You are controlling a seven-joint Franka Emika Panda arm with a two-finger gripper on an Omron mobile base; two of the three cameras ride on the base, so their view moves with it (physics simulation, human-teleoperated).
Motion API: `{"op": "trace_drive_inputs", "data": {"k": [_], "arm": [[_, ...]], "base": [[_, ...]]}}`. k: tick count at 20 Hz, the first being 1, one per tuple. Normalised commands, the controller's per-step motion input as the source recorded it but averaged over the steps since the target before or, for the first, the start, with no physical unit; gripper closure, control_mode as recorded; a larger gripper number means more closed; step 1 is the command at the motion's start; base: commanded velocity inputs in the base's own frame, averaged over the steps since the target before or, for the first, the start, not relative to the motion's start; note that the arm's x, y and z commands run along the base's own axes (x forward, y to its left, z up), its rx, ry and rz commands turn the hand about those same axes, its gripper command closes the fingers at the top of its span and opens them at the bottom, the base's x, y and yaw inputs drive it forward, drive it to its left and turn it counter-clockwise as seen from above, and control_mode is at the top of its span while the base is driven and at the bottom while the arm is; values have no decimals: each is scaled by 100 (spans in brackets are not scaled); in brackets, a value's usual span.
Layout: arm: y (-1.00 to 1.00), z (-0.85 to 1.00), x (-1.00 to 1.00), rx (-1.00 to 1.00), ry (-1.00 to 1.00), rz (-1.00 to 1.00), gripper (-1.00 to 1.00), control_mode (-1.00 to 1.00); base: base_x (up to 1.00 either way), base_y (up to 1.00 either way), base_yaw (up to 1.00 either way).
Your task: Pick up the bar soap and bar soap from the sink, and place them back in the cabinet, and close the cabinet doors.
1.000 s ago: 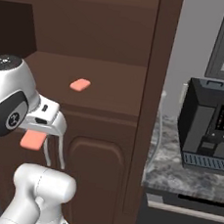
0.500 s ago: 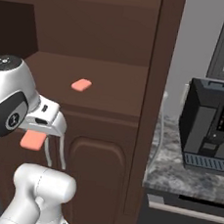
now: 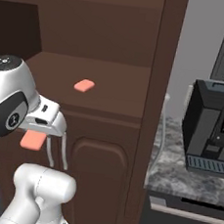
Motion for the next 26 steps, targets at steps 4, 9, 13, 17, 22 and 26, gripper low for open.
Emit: {"op": "trace_drive_inputs", "data": {"k": [4,9,13,17,22,26], "arm": [[0,0,0,0,0,0,100,100],[0,0,0,0,0,0,100,100],[0,0,0,0,0,0,100,100],[0,0,0,0,0,0,100,100],[0,0,0,0,0,0,100,100],[36,8,0,0,-10,0,100,-100]], "base": [[0,10,9],[0,21,6],[2,16,0],[4,1,0],[1,6,0],[0,0,0]]}}
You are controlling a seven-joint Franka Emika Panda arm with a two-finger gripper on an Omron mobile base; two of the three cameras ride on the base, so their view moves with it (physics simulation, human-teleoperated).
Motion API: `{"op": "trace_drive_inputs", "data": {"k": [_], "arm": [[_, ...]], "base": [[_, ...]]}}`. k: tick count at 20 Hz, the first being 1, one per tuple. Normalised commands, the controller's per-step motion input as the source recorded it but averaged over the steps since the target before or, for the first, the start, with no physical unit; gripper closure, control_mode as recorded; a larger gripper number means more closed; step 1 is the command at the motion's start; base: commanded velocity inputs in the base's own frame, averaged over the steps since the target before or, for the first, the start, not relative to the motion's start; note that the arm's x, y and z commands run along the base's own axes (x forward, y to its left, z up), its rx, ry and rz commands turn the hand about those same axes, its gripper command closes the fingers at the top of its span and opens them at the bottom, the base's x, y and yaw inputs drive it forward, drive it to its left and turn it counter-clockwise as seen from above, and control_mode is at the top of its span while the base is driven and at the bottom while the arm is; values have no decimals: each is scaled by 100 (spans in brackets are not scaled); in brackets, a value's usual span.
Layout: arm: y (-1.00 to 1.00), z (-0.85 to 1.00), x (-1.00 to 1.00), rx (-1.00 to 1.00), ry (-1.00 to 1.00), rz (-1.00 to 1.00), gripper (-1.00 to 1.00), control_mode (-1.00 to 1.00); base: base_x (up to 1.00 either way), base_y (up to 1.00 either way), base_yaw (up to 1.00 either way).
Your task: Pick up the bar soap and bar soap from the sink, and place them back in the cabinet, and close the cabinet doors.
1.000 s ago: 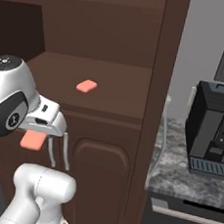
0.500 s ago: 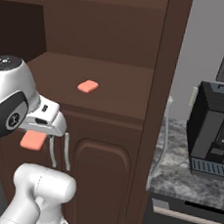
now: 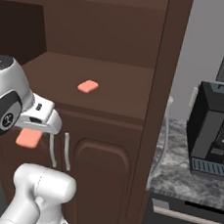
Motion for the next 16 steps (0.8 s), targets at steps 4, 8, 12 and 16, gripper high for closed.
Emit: {"op": "trace_drive_inputs", "data": {"k": [4,8,12,16], "arm": [[59,27,2,-1,-16,0,100,-100],[50,27,34,0,-11,0,100,-100],[19,11,73,0,-2,0,100,-100],[0,3,86,1,0,0,100,-100]], "base": [[0,0,0],[0,0,0],[0,0,0],[0,0,0]]}}
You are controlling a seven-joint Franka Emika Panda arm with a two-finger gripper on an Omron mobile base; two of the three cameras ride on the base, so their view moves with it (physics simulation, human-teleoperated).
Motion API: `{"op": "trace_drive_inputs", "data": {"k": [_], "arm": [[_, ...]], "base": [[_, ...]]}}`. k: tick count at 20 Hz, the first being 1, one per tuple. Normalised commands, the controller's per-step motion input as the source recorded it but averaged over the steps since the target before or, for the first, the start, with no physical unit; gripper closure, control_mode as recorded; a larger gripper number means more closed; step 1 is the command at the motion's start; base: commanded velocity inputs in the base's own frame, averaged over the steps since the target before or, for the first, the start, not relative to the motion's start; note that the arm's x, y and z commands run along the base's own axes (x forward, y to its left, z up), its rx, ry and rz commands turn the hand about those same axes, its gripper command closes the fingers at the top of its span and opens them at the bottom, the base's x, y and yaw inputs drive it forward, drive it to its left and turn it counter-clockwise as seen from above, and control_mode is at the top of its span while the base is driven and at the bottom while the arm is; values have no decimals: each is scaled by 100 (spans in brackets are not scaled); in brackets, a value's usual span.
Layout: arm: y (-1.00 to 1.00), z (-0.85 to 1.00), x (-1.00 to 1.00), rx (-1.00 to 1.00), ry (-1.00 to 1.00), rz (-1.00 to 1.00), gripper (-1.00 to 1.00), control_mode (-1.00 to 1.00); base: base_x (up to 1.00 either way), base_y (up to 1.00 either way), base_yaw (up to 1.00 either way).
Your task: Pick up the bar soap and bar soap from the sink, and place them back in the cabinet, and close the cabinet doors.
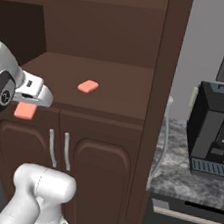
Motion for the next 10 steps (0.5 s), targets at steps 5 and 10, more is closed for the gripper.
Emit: {"op": "trace_drive_inputs", "data": {"k": [5,10], "arm": [[3,0,85,0,0,0,100,-100],[14,0,73,0,0,0,100,-100]], "base": [[0,0,0],[0,0,0]]}}
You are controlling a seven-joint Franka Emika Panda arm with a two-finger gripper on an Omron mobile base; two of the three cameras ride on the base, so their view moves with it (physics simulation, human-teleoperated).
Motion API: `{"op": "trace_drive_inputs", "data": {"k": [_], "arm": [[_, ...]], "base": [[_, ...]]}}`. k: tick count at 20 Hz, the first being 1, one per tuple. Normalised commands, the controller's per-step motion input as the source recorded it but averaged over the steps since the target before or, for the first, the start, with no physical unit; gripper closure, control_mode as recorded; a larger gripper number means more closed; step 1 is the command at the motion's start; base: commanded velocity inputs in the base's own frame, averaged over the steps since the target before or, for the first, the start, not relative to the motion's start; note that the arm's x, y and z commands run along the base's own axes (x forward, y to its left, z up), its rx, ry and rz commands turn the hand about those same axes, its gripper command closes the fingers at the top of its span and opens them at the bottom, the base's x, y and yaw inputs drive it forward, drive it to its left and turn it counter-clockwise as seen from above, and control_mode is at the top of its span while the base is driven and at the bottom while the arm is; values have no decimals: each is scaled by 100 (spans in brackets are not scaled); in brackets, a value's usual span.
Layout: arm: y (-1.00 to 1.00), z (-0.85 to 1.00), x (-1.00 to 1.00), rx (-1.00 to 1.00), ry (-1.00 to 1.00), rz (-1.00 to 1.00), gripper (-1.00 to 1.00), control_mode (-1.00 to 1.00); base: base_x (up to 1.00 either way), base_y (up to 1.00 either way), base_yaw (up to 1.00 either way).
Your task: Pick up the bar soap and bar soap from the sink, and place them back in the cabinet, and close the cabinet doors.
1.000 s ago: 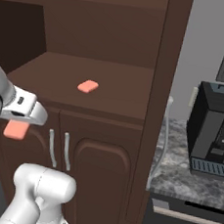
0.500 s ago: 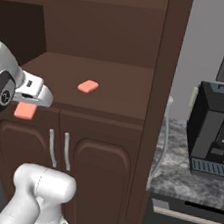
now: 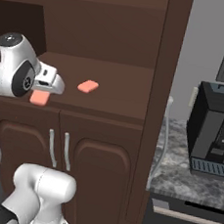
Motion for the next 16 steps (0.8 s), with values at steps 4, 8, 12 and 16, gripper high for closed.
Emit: {"op": "trace_drive_inputs", "data": {"k": [4,8,12,16], "arm": [[8,0,63,0,0,0,100,-100],[1,0,59,0,0,0,100,-100],[1,-2,54,0,0,0,100,-100],[2,-2,41,0,0,0,100,-100]], "base": [[0,0,0],[0,0,0],[0,0,0],[0,0,0]]}}
